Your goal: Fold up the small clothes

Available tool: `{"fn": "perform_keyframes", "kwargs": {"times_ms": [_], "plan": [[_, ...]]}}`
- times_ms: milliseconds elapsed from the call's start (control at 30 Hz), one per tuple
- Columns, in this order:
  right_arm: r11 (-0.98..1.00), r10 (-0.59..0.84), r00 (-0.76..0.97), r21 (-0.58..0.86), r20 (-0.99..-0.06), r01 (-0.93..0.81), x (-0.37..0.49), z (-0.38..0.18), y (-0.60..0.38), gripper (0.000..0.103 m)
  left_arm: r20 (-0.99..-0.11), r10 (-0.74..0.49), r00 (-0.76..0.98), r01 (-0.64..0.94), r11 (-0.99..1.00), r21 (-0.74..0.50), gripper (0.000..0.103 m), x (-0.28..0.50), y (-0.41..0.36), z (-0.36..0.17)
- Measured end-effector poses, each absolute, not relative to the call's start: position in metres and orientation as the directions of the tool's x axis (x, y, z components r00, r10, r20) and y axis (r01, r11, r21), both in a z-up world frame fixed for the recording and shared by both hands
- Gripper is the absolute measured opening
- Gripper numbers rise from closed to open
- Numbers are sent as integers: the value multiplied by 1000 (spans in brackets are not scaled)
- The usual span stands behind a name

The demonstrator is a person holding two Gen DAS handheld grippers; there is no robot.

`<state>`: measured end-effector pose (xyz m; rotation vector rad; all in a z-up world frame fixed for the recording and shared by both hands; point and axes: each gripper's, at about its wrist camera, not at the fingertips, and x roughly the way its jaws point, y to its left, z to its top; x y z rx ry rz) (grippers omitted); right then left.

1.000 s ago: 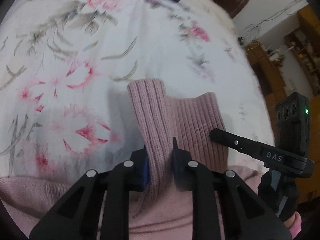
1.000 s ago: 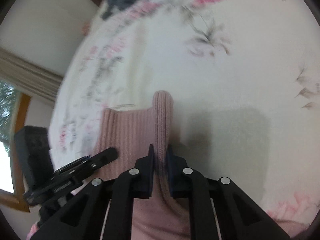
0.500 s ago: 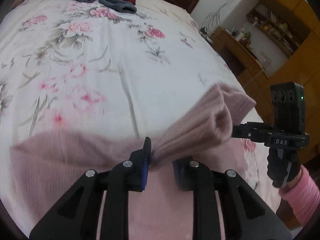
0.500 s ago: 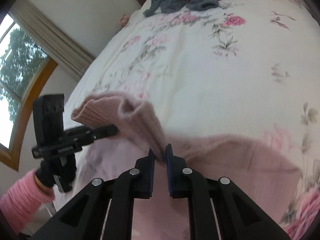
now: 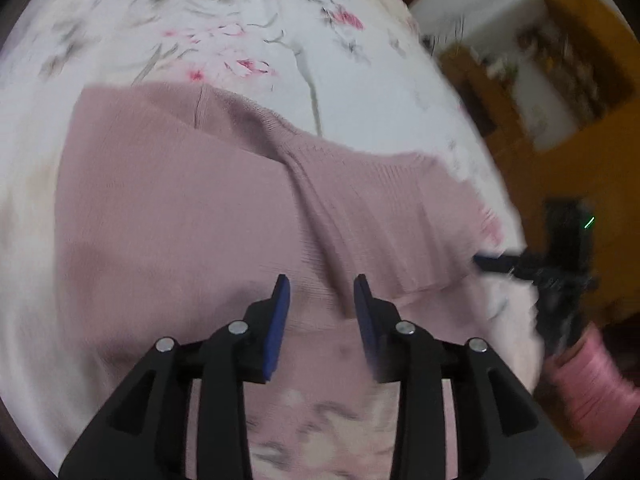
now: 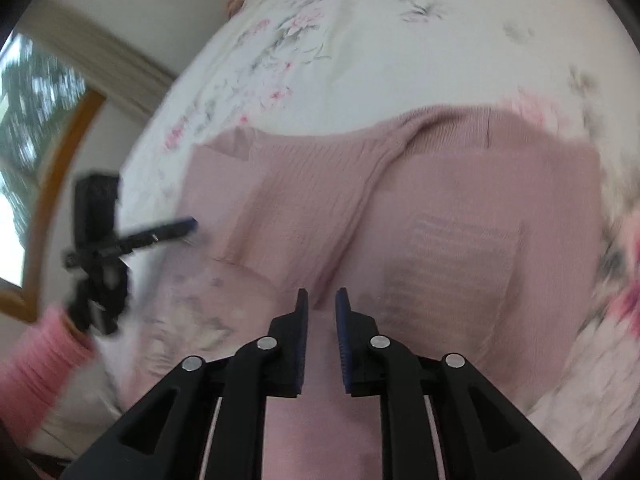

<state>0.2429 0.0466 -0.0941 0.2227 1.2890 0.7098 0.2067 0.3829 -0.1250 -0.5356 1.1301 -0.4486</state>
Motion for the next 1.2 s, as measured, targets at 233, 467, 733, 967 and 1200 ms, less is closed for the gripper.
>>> {"fn": "perform_keyframes", "kwargs": {"times_ms": [233,467,733,967,1200], "plan": [[776,624,79,604,-777,-182,251,-122,62,40,-726,-613,311,-67,748,-660,53,216,351,-147],[726,684,20,679,-729,-107,255,-151,66,11,-728,-625,282,-124,729,-673,7,223,349,-168],[774,627,28,618,-779,-140,250,-147,45,9,-795,-554,247,-6,820,-573,6,222,362,-161],[811,575,36,563,-818,-156,243,-157,50,15,-826,-500,262,-34,850,-525,14,216,360,-159],[830,552,131,526,-823,-187,170,-98,25,23,-872,-357,336,-4,925,-380,45,133,357,-108]]}}
